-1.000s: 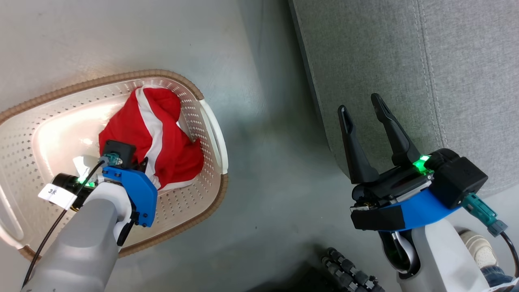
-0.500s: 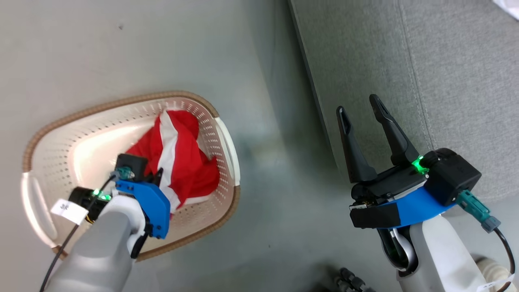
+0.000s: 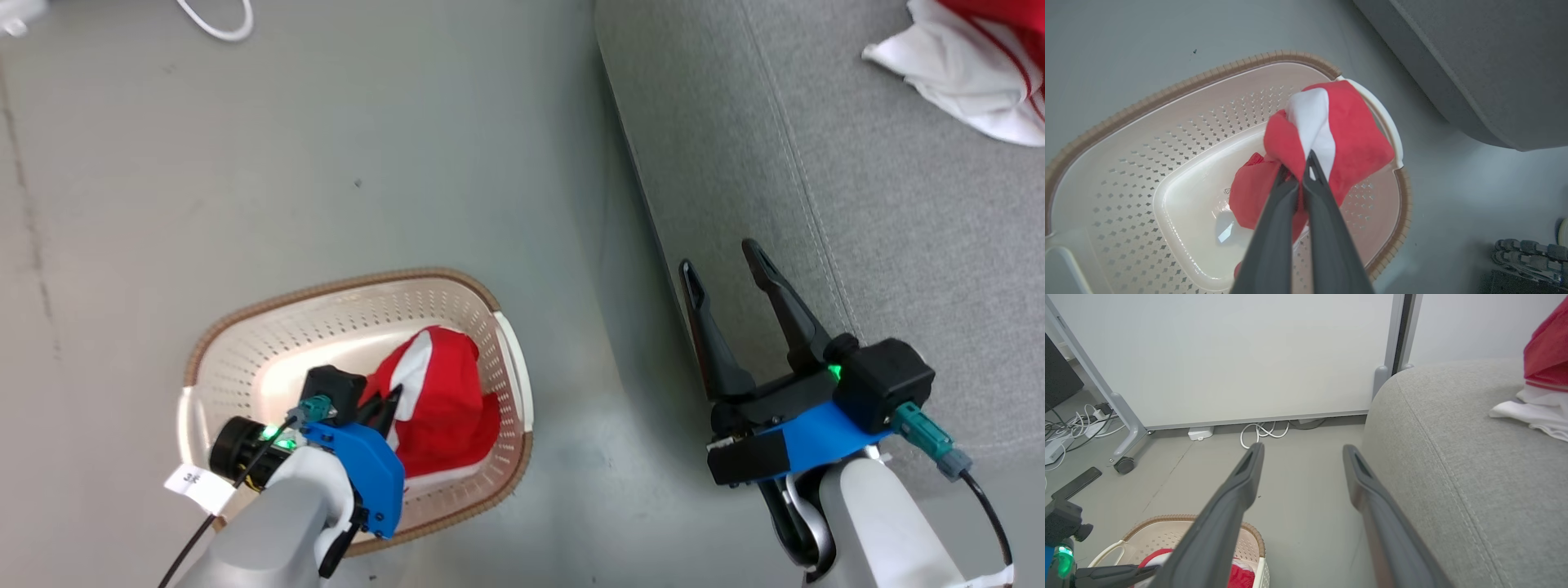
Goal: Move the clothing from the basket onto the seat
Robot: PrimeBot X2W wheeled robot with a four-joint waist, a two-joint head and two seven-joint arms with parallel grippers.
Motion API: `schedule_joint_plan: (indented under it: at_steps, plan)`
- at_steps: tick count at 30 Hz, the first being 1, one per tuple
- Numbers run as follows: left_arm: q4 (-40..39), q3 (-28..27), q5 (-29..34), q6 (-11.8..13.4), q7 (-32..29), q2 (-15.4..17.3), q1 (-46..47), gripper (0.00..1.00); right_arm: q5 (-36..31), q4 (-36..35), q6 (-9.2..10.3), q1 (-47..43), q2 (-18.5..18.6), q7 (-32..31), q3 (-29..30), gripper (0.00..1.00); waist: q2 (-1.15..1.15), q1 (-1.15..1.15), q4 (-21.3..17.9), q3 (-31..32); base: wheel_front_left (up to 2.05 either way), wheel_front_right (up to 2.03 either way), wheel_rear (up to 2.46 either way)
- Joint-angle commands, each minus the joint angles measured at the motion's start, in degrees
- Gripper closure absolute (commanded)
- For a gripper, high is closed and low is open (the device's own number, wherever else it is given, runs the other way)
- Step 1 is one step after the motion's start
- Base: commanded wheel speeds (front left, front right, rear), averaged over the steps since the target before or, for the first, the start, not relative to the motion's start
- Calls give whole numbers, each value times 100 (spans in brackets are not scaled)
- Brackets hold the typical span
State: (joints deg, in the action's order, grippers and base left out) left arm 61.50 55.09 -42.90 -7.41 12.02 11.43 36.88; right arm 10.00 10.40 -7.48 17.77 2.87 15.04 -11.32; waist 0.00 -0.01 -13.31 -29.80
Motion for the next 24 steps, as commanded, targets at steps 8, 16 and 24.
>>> schedule_joint_plan:
  at_steps: [8,16,24]
  plan:
    - [-362,281,-150,-4,248,-51,-293,100,-123,261,-3,-408,3,-16,100,0,0,1,526,1243,0,0,0]
    - [-850,423,-102,-4,320,30,-414,100,-113,342,-3,-746,3,-158,117,0,0,1,706,1954,0,0,0]
    - [-1356,452,59,-4,322,93,-324,100,-24,359,-3,-987,3,-253,88,0,0,1,797,2388,0,0,0]
